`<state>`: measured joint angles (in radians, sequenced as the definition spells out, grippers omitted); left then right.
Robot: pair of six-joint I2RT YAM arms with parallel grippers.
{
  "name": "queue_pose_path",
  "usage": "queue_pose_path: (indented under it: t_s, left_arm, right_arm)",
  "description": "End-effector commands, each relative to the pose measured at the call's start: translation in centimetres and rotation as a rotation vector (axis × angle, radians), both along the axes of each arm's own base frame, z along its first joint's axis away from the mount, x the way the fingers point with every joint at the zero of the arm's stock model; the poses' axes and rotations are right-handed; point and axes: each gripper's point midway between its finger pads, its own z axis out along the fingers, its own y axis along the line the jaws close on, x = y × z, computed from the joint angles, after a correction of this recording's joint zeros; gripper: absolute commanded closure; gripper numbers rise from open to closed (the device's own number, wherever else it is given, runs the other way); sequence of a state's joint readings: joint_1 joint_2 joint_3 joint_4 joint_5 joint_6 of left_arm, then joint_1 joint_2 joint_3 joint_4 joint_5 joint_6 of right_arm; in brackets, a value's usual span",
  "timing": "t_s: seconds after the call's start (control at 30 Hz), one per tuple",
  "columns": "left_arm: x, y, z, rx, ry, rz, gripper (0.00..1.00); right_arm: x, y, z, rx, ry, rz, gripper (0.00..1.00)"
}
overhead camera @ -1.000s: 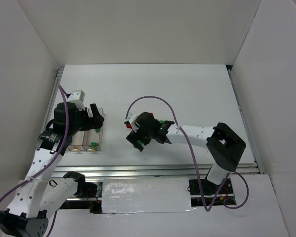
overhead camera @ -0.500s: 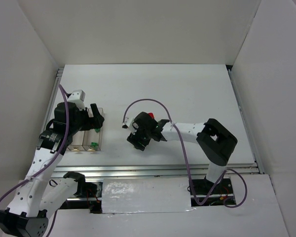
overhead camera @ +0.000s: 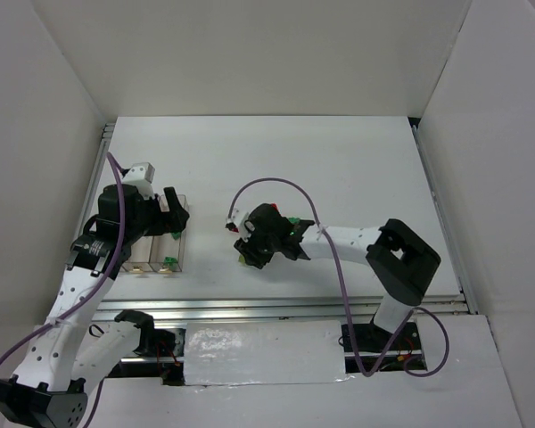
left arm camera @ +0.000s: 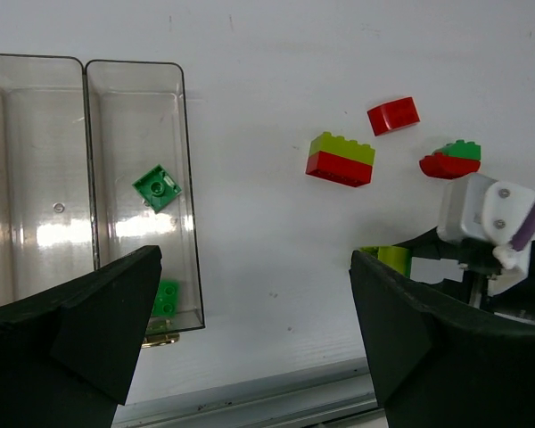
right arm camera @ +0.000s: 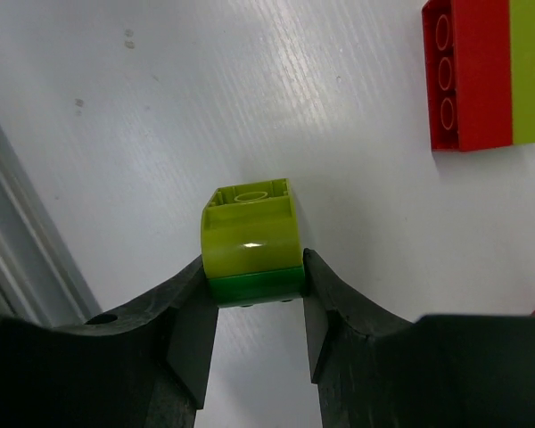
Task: Sort the legos into containers by color
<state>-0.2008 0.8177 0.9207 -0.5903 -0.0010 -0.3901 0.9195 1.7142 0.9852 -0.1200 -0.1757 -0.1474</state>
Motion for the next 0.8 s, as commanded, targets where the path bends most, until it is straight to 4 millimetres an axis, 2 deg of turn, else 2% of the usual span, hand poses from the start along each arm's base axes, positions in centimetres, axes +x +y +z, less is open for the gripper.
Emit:
queue_pose_path:
  t_s: [0.0,0.03,0.07,0.1,0.13,0.17,0.2,0.23,0.33,0.4,0.43,0.53,0.63,0.7,0.77]
  left_arm:
    - [0.3,-1.5,1.2,-0.023,-0.062,-0.094,0.01]
    - [0.2,-2.0,1.3,-0.035,-0.066,-0.123,0.01]
    - [0.0,-2.5,1.5,-0.048,-0.074,-0.157,0.01]
    - [-0.1,-3.1,1.9,-0.060,-0.090,-0.195,0.01]
    - [-0.6,-4.3,2.3,-0.093,-0.098,-0.263,0.01]
    - [-0.9,-4.9,2.7,-0.109,-0.112,-0.298,0.01]
    - [-1.1,-5.4,3.2,-0.123,-0.137,-0.333,0.01]
    - [-1.9,-6.4,3.9,-0.155,-0.157,-0.398,0.01]
    - [-3.2,-8.6,5.8,-0.221,-0.209,-0.532,0.00]
    - [-5.1,-11.0,7.1,-0.302,-0.223,-0.698,0.00]
    - [-6.5,-12.2,7.6,-0.349,-0.224,-0.793,0.01]
    - [-8.5,-14.0,8.4,-0.402,-0.239,-0.925,0.01]
    - [-10.6,-14.8,9.0,-0.420,-0.245,-1.041,0.01]
    - [-11.9,-15.5,9.4,-0.428,-0.254,-1.085,0.01]
    - [-12.3,-15.8,9.5,-0.431,-0.253,-1.100,0.01]
  right_arm:
    - [0.2,1.7,5.6,0.213,-0.021,-0.041,0.85]
    - [-0.2,1.7,7.2,0.260,-0.016,-0.036,0.86]
    - [-0.8,1.4,7.5,0.288,0.028,-0.051,0.87]
    - [-1.1,1.6,8.6,0.339,0.044,-0.040,0.87]
    - [-2.1,1.6,10.4,0.403,0.084,-0.009,0.93]
    - [-2.6,1.4,11.2,0.427,0.108,0.002,1.00]
    - [-3.0,1.3,12.1,0.455,0.130,-0.001,1.00]
    - [-4.1,1.2,13.8,0.507,0.157,0.041,1.00]
    - [-6.6,0.7,16.8,0.572,0.258,0.096,1.00]
    - [-7.8,-0.1,18.6,0.592,0.318,0.131,1.00]
    - [-9.3,-0.4,19.4,0.608,0.368,0.200,1.00]
    - [-10.8,-1.5,21.5,0.646,0.416,0.252,1.00]
    - [-12.3,-2.2,23.3,0.678,0.420,0.306,1.00]
    - [-12.7,-2.4,24.5,0.704,0.410,0.324,1.00]
    - [-12.9,-2.4,25.0,0.713,0.405,0.340,1.00]
